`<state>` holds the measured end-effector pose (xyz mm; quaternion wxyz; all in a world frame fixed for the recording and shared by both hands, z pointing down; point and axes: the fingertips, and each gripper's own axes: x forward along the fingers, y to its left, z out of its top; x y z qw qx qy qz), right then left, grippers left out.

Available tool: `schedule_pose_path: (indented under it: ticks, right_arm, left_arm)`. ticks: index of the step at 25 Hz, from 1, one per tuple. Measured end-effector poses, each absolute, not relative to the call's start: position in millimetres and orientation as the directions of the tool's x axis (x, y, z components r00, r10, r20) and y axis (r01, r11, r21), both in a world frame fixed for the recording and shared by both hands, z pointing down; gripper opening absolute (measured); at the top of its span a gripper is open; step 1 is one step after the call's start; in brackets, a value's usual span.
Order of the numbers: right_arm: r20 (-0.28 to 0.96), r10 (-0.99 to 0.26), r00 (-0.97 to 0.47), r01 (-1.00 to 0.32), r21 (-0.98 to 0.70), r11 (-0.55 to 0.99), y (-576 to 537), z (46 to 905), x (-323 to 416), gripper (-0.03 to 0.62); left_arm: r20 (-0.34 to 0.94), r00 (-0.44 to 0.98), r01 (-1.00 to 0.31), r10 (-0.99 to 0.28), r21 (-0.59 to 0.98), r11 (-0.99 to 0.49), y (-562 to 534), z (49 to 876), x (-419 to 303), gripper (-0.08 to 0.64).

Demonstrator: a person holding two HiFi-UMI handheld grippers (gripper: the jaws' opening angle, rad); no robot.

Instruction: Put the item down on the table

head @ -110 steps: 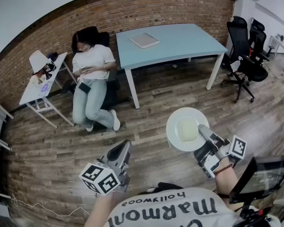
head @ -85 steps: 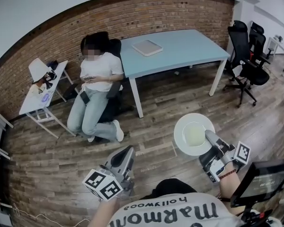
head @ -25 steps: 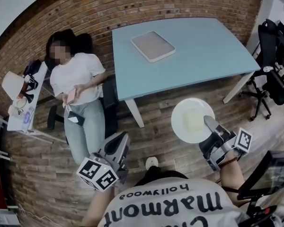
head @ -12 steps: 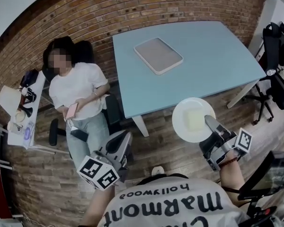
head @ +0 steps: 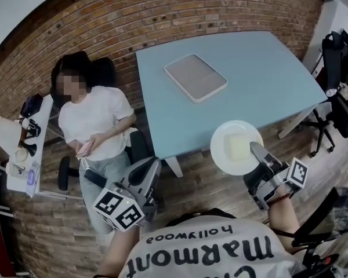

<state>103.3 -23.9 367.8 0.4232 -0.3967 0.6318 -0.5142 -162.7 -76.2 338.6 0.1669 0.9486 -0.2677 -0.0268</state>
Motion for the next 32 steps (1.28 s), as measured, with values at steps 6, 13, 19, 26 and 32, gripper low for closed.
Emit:
schedule_pose_path:
  ticks: [6, 13, 19, 26, 32]
  right_arm:
    - [-0.122, -0.944, -0.308, -0.062, -0.987, 0.148, -38.5, 372.2, 112.8, 0.04]
    - [-0.099, -0.937, -0.336, -0.04, -0.992, 0.12, -61.5, 377.1, 127.9, 0.04]
    - [-0.082, -0.91, -0.408, -0.058, -0.992, 0.115, -111.2, 376.4, 145.8, 0.04]
    - [-0.064, -0.876, -0.479, -0.053, -0.993, 0.101, -164.2, 377.3, 170.8, 0.04]
    - [-0.055, -0.856, -0.514, -0.045, -0.995, 0.092, -198.1, 383.9, 185.0, 0.04]
  left_arm:
    - [0.027, 0.871, -0.469, -0.491, 0.349, -0.811, -90.9, 340.9, -145.0, 0.006]
    - [0.069, 0.872, -0.479, -0.485, 0.33, -0.814, -98.4, 346.3, -121.5, 0.006]
    - [0.011, 0.835, -0.513, -0.55, 0.378, -0.771, -134.9, 339.4, -112.3, 0.006]
    - [0.046, 0.798, -0.574, -0.6, 0.359, -0.736, -168.4, 344.3, -81.9, 0.006]
    - [0.062, 0.773, -0.607, -0.631, 0.36, -0.709, -187.4, 348.9, -69.4, 0.006]
